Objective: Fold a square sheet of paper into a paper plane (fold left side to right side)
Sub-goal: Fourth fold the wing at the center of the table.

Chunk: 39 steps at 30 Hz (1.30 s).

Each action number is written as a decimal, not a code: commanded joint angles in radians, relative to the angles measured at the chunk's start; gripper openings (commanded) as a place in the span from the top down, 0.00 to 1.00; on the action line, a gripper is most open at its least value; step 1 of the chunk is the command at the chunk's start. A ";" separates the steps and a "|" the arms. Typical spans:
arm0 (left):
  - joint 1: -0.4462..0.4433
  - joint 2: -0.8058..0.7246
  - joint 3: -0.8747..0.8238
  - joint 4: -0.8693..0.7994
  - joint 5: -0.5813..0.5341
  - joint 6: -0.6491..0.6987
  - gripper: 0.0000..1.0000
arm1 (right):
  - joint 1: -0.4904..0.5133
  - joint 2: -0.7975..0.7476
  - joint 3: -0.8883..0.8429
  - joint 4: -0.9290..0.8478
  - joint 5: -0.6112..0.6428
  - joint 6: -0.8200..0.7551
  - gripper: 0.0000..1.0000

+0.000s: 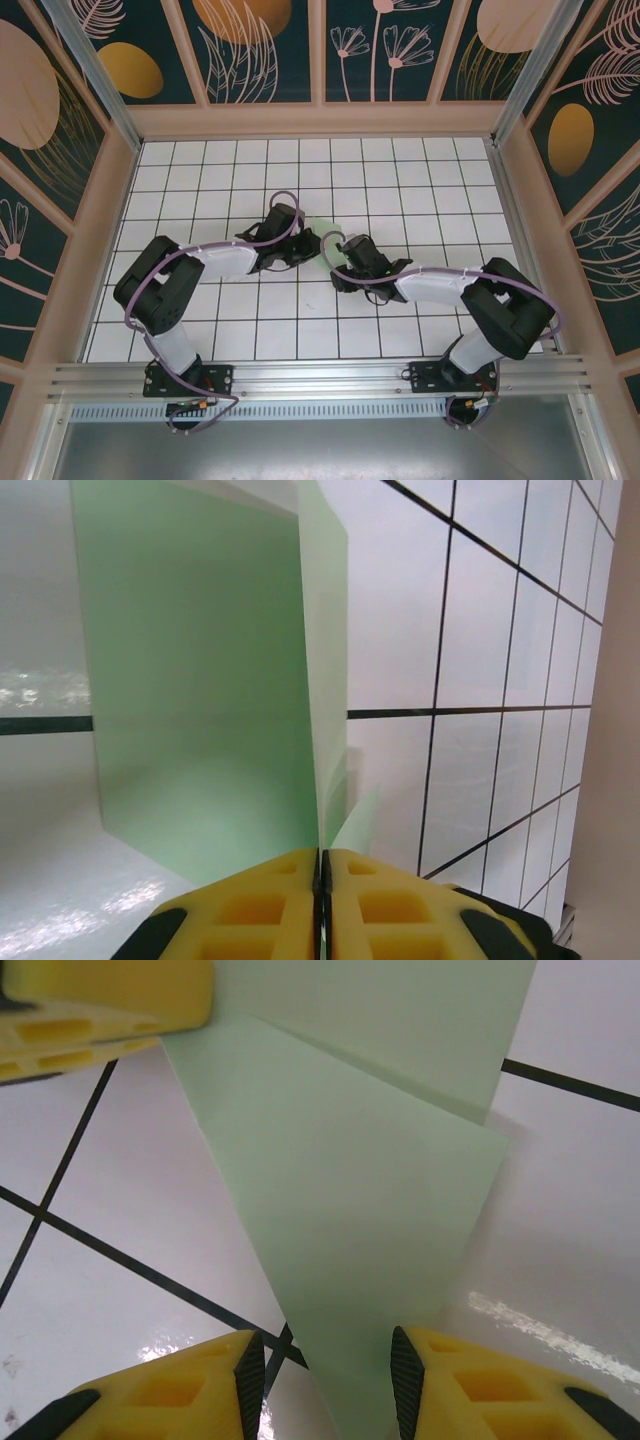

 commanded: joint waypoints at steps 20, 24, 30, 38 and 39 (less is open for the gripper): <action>-0.005 -0.006 0.044 -0.044 0.008 -0.009 0.86 | 0.038 0.074 0.067 -0.029 0.118 -0.033 0.74; -0.006 -0.008 0.045 -0.046 0.006 -0.007 0.85 | 0.038 0.079 0.065 -0.027 0.108 -0.030 0.77; -0.006 -0.011 0.057 -0.063 0.004 0.010 0.81 | 0.036 0.086 0.065 -0.024 0.081 -0.034 0.87; 0.000 -0.069 0.106 -0.156 -0.040 0.071 0.61 | 0.019 0.087 0.072 -0.023 -0.010 -0.041 0.94; 0.002 -0.081 0.108 -0.165 -0.045 0.077 0.59 | 0.013 0.086 0.073 -0.024 -0.024 -0.040 0.94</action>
